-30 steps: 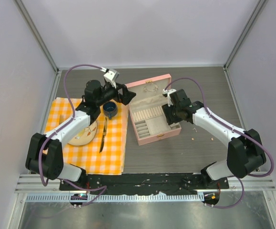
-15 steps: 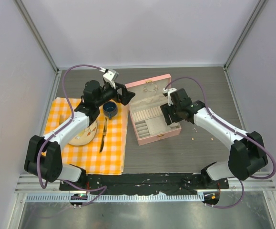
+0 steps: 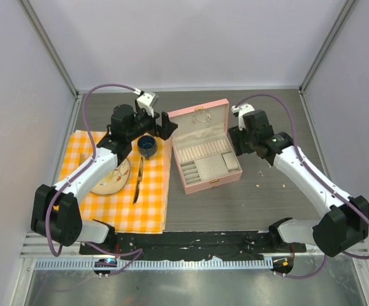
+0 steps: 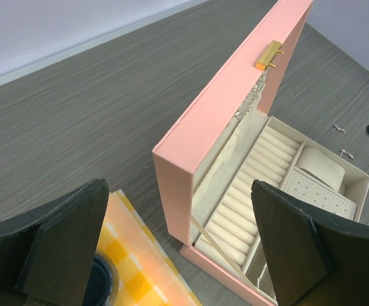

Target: Organize the mixed jewelry

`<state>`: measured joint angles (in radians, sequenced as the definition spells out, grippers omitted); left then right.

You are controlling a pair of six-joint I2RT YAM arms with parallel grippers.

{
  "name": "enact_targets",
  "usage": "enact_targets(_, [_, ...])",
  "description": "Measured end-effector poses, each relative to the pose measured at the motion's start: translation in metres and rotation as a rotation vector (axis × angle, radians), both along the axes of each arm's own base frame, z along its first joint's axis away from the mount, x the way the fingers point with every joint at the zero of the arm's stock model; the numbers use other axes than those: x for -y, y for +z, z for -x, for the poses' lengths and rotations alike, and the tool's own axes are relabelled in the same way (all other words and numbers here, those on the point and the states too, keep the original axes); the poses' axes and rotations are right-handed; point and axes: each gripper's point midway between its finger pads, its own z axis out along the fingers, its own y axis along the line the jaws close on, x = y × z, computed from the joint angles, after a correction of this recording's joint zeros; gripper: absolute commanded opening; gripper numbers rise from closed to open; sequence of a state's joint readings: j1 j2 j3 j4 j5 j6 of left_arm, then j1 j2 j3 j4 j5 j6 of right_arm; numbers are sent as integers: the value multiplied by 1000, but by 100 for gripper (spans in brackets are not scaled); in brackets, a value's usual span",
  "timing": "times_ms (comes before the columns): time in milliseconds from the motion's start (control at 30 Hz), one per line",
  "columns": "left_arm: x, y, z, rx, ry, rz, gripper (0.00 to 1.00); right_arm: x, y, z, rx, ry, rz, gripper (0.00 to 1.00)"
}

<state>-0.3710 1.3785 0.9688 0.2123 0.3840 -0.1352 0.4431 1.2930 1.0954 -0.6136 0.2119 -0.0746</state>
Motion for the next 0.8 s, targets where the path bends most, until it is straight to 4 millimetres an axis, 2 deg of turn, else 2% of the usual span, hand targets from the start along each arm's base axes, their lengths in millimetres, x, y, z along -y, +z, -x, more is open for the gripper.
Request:
enact_targets(67, [-3, 5, -1, -4, 11, -18, 100, 16, 9, -2, 27, -34, 7, 70])
enact_targets(200, [-10, 19, 2, 1, 38, -49, 100, 64, 23, -6, 75, -135, 10, 67])
enact_targets(267, [-14, 24, 5, -3, 45, -60, 100, 86, 19, -3, 69, -176, 24, 64])
enact_targets(333, [-17, 25, 9, -10, 50, -75, 100, 105, 6, 5, 42, -202, 52, 64])
enact_targets(567, [-26, 10, 20, -83, 55, -135, 100, 119, -48, 29, -83, -153, 138, 59])
enact_targets(800, [-35, 2, 31, -121, 54, -194, 100, 137, -80, 25, -147, -154, 173, 49])
